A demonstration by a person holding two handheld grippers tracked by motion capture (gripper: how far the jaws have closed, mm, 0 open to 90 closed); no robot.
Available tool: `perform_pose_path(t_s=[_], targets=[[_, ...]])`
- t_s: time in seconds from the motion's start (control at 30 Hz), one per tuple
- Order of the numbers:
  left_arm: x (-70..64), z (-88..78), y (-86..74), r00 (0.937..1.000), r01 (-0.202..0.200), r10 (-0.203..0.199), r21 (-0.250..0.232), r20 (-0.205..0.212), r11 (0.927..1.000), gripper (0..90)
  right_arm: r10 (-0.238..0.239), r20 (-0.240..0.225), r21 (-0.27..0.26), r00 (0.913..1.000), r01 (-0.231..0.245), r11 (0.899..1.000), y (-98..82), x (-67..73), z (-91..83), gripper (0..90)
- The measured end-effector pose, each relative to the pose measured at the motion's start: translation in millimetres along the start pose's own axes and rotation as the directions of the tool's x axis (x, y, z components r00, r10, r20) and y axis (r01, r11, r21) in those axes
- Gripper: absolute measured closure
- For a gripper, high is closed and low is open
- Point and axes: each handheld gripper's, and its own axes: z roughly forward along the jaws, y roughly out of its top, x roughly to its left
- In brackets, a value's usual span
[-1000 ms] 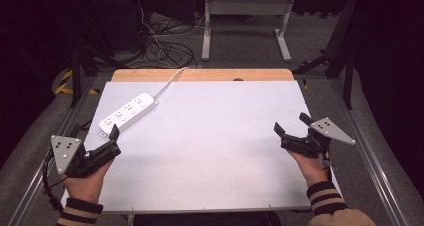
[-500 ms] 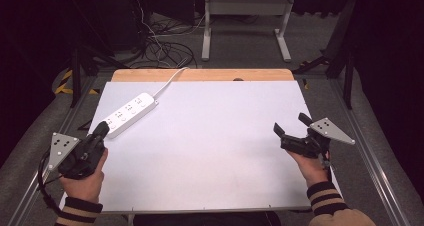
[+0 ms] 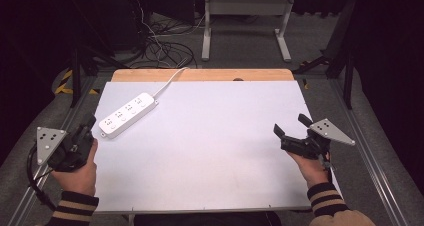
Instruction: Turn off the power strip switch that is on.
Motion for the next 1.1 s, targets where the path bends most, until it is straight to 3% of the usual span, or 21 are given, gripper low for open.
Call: perform_pose_path(t_s=[0.17,0.3,0.43,0.57,0.7,0.77,0.8,0.87,1.0,1.07,1.1], targets=[[6.2,17.9,16.9,0.9992,-0.034,0.034,0.014,-0.022,0.9993,90.0,0.001,0.005,0.002,1.0,-0.001,1.0,-1.1,-0.9,-1.6,6.8],[5.0,42.2,24.4,0.9956,-0.086,0.089,0.079,-0.029,0.9932,90.0,0.008,0.007,0.012,0.9999,-0.009,1.0,-2.3,-2.6,-0.7,6.9],[-4.7,68.7,31.0,0.9869,-0.154,0.159,0.152,-0.023,0.9763,90.0,0.009,0.003,0.014,1.0,-0.009,1.0,-2.3,-1.8,-1.2,7.2],[-13.9,96.4,35.6,0.9787,-0.203,0.204,0.245,0.019,0.948,90.0,0.002,0.0,0.011,1.0,-0.002,1.0,-1.9,-0.8,-2.9,7.5],[-19.9,126.9,33.1,0.9767,-0.213,0.208,0.355,0.054,0.9102,90.0,0.011,0.0,0.009,0.9999,-0.011,1.0,-1.8,-1.8,-4.7,7.5],[-22.6,142.0,29.5,0.9743,-0.223,0.215,0.406,0.066,0.8859,90.0,0.012,0.0,0.008,0.9999,-0.012,1.0,-1.6,-2.0,-5.7,7.5],[-24.2,149.6,27.2,0.9706,-0.238,0.229,0.432,0.072,0.8699,90.0,0.013,0.0,0.005,0.9999,-0.013,1.0,-1.6,-2.1,-6.0,7.6],[-26.1,164.2,21.7,0.9701,-0.239,0.23,0.481,0.078,0.8435,90.0,0.012,-0.002,0.005,0.9999,-0.012,1.0,-1.6,-1.7,-6.6,7.5],[-25.7,192.7,9.8,0.9634,-0.252,0.257,0.582,0.076,0.7732,90.0,0.013,-0.005,0.005,0.9999,-0.013,1.0,-1.6,-0.9,-7.0,7.6],[-23.6,206.4,0.9,0.9672,-0.233,0.243,0.64,0.074,0.7319,90.0,0.013,-0.007,0.006,0.9999,-0.013,1.0,-1.6,-0.4,-7.1,7.6],[-22.6,213.5,-5.2,0.9689,-0.226,0.235,0.662,0.077,0.7147,90.0,0.012,-0.006,0.006,0.9999,-0.012,1.0,-1.7,-0.1,-7.2,7.6]])
